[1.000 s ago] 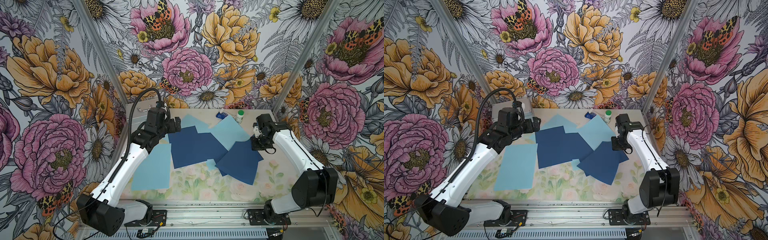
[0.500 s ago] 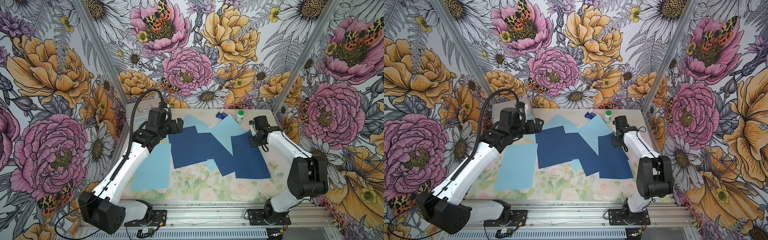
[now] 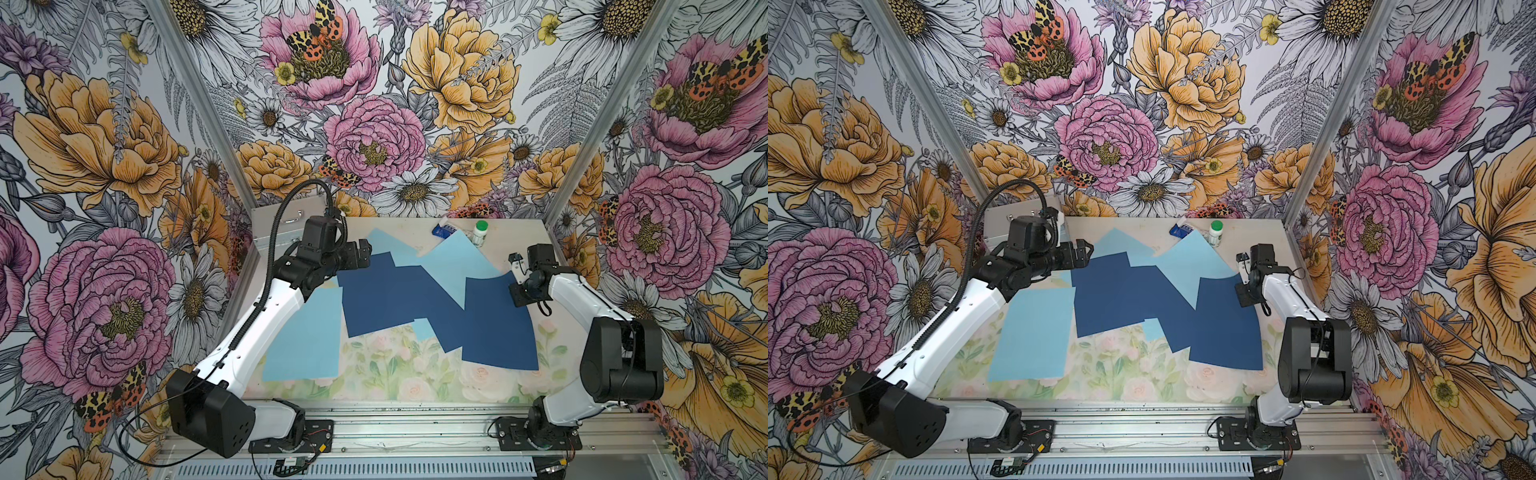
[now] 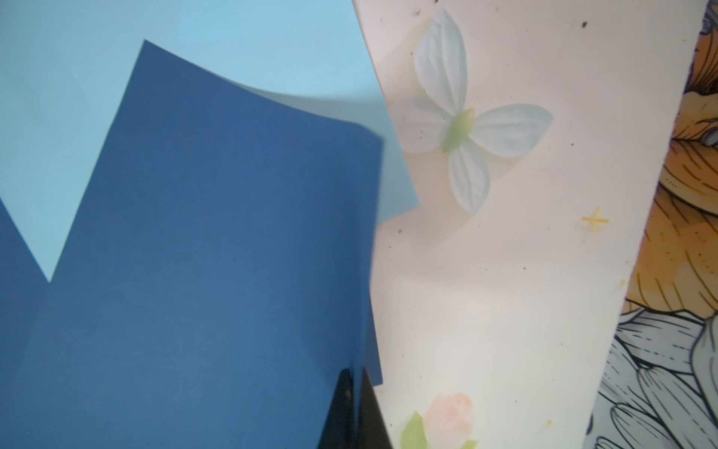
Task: Sort the scattered colored papers by color
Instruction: Place the colored paper.
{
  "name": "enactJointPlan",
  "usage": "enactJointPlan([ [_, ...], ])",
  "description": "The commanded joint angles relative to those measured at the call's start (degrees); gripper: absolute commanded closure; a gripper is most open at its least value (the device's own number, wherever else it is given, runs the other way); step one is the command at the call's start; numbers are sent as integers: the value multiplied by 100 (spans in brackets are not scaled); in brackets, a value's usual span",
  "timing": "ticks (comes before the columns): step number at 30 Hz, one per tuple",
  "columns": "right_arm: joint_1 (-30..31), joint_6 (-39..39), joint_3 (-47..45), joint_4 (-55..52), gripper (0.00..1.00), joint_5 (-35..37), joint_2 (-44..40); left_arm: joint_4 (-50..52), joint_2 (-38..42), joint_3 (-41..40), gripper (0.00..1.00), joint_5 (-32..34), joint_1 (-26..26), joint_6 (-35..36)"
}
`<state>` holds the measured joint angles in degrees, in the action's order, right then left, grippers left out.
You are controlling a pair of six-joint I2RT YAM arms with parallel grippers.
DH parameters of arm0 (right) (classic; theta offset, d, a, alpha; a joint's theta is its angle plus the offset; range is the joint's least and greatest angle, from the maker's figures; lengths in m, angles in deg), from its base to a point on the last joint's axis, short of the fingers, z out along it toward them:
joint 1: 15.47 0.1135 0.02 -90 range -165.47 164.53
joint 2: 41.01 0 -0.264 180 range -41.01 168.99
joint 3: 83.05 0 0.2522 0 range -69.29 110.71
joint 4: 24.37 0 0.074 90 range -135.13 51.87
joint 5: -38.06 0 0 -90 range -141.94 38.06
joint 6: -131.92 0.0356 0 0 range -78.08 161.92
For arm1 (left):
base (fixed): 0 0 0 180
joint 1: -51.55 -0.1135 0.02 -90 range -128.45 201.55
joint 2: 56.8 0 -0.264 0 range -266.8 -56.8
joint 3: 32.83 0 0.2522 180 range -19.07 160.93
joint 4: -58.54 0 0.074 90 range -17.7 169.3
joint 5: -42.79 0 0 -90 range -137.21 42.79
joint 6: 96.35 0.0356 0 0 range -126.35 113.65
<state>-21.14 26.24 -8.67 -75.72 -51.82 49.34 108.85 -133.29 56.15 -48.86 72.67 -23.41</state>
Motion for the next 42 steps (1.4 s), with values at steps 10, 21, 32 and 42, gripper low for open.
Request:
enactJointPlan([
  [10, -295, -862, -238, 623, 100, -1226, 104, -87, -46, -68, 2, -424, -47, -164],
  [21, -248, -930, 62, 391, 100, -1509, 516, -59, -63, -124, 2, -432, -47, -151],
  [32, 31, -786, 161, 243, 100, -71, 980, -17, -184, -79, 2, -444, -26, -163],
  [42, 110, -556, 309, 234, 58, 494, 1250, 24, -191, -56, 2, -415, 3, -152],
])
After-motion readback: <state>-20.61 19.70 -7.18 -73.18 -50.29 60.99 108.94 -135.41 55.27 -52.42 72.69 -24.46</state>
